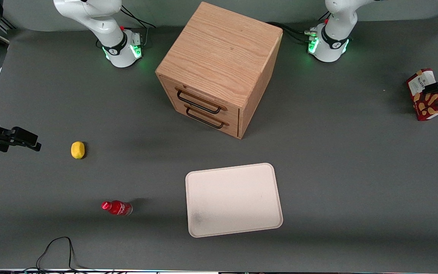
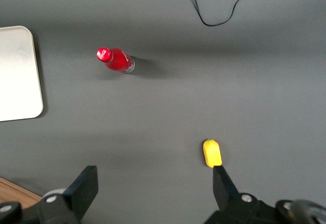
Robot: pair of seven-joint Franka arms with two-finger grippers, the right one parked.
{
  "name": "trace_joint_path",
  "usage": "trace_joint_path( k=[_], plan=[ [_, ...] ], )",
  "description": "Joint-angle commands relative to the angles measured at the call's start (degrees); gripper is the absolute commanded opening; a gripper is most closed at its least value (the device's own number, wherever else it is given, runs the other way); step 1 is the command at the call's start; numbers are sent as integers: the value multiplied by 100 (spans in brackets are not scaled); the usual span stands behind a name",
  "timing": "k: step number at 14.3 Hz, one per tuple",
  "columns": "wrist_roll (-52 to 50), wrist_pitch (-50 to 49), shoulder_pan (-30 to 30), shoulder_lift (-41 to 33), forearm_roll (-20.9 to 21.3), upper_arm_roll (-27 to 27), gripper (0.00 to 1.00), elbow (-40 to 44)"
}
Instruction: Place red cookie box on tray
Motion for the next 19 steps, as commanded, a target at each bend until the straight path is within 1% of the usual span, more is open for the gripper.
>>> trace_joint_path(
  k=[1, 2, 3, 8, 10, 11, 13, 14, 17, 19],
  plan=[
    [120, 62, 17, 154, -27, 39, 47, -62],
    [120, 62, 17, 189, -27, 39, 21, -62],
    [120, 27, 9, 224, -27, 48, 0, -53],
    [85, -245, -53, 198, -27, 30, 0, 43],
    [-11, -587, -132, 172, -97, -40, 0, 349],
    [-90, -893, -254, 172, -236, -127, 0, 612],
    [-248, -1552, -316, 172, -623, -556, 0, 1244],
    [-493, -1904, -421, 172, -729, -750, 0, 1630],
    [-1380, -2923, -571, 172, -765, -1470, 0, 2852],
    [-2039, -3548, -703, 198, -992, -1893, 0, 3652]
  ],
)
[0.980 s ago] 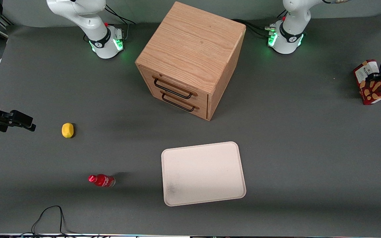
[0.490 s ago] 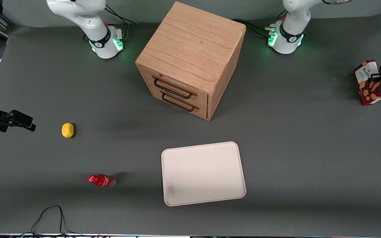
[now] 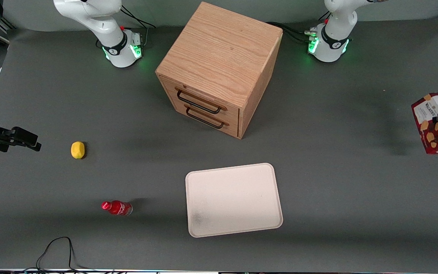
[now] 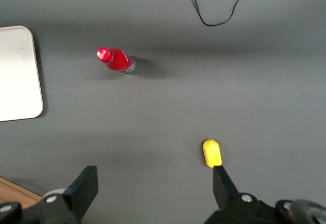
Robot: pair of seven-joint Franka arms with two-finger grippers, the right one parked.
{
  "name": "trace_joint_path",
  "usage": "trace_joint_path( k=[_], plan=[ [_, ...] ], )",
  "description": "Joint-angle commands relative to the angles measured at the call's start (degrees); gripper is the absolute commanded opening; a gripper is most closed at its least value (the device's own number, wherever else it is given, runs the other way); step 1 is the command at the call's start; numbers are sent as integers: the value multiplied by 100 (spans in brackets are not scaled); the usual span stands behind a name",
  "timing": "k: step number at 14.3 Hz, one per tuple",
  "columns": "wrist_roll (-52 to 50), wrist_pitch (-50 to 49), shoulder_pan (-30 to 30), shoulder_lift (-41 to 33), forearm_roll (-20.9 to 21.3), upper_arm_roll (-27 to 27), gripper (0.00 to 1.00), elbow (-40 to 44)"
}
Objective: Place red cookie box on tray
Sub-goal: 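Carry the held shortbread box with the left gripper over the white tray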
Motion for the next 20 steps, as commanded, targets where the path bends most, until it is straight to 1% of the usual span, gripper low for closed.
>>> trace_joint_path(
  k=[1, 3, 5, 7, 8, 10, 11, 13, 20],
  plan=[
    [-831, -871, -154, 58, -298, -465, 0, 1105],
    [-1542, -996, -216, 75, -413, -948, 0, 1494],
    [-2508, -1005, -409, 163, -422, -1432, 0, 1871],
    [-3510, -1031, -716, 513, -413, -1854, 0, 2511],
    [-3933, -1023, -917, 750, -413, -1961, 0, 2854],
    [-4479, -918, -1331, 1312, -422, -2058, 0, 3514],
    [-4734, -778, -1515, 1576, -422, -2084, 0, 3708],
    [-5026, -260, -1806, 1911, -492, -2129, 0, 3772],
    [-6116, 1006, -2632, 2895, -492, -2129, 0, 3781]
  ],
)
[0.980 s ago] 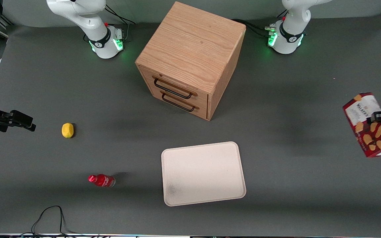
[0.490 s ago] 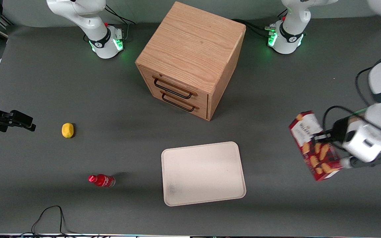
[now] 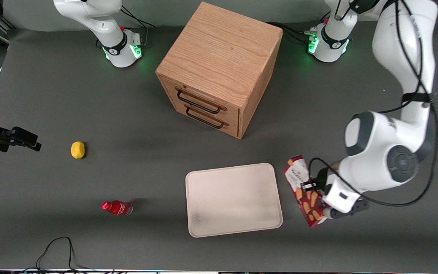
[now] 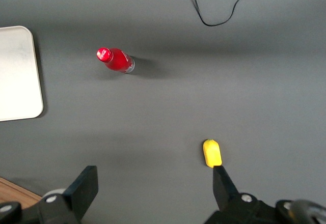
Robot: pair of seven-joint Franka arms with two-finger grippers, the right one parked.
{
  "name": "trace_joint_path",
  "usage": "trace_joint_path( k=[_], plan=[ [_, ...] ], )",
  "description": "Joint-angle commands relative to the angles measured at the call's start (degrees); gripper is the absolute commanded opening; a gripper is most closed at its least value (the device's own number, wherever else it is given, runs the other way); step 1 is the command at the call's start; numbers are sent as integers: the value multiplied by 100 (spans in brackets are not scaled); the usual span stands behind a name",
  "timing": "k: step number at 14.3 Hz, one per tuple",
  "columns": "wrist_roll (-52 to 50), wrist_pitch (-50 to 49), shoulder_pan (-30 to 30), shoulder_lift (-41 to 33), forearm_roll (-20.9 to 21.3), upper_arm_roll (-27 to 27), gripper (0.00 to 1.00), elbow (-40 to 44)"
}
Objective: Place red cookie box on tray
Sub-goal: 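Carry the held shortbread box with the left gripper over the white tray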
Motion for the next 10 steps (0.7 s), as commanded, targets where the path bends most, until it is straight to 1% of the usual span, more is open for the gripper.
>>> trace_joint_path(
  k=[1, 5, 7, 10],
  plan=[
    [-449, 279, -360, 447, -33, 59, 0, 321],
    [-564, 674, -650, 869, 64, 103, 0, 269],
    [-774, 755, -765, 1054, 335, 111, 0, 269],
    [-881, 711, -783, 1090, 363, 103, 0, 59]
  ],
)
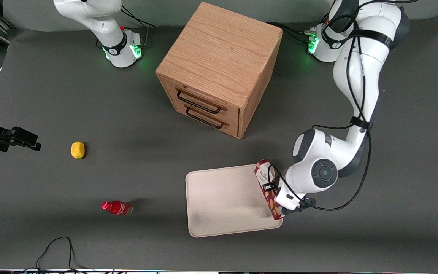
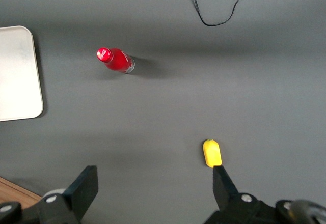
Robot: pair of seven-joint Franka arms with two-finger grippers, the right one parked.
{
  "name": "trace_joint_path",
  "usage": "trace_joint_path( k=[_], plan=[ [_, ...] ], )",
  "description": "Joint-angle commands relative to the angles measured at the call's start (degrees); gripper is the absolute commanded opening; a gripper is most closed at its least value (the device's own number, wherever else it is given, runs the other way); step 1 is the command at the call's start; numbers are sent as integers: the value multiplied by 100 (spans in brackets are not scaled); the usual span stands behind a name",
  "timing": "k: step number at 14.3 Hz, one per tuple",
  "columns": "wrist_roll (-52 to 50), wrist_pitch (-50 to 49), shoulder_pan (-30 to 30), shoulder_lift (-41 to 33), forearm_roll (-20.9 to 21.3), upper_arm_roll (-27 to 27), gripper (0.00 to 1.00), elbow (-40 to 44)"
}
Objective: Place red cookie box on tray
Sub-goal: 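Lower the box upright onto the tray and open the left gripper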
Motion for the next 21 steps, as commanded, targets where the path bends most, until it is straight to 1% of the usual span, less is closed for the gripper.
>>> trace_joint_path(
  k=[1, 3, 4, 5, 6, 8, 13, 15, 17, 19, 21],
  plan=[
    [-209, -100, -100, 10, 109, 85, 0, 13],
    [-156, -22, -91, 27, 109, 111, 0, -5],
    [-112, 57, -100, 28, 117, 172, 40, -49],
    [-103, 276, -135, 19, 196, 190, 99, -197],
    [-112, 608, -152, 10, 362, 190, 100, -303],
    [-138, 875, -170, 19, 372, 190, 100, -330],
    [-130, 753, -135, -323, 276, 164, 100, -321],
    [-16, 691, -74, -691, 337, 164, 100, -435],
    [352, 298, 49, -1244, 320, 190, 100, -646],
    [747, -466, 242, -1693, 372, 208, 100, -655],
    [1362, -1160, 479, -2141, 521, 208, 100, -655]
  ],
)
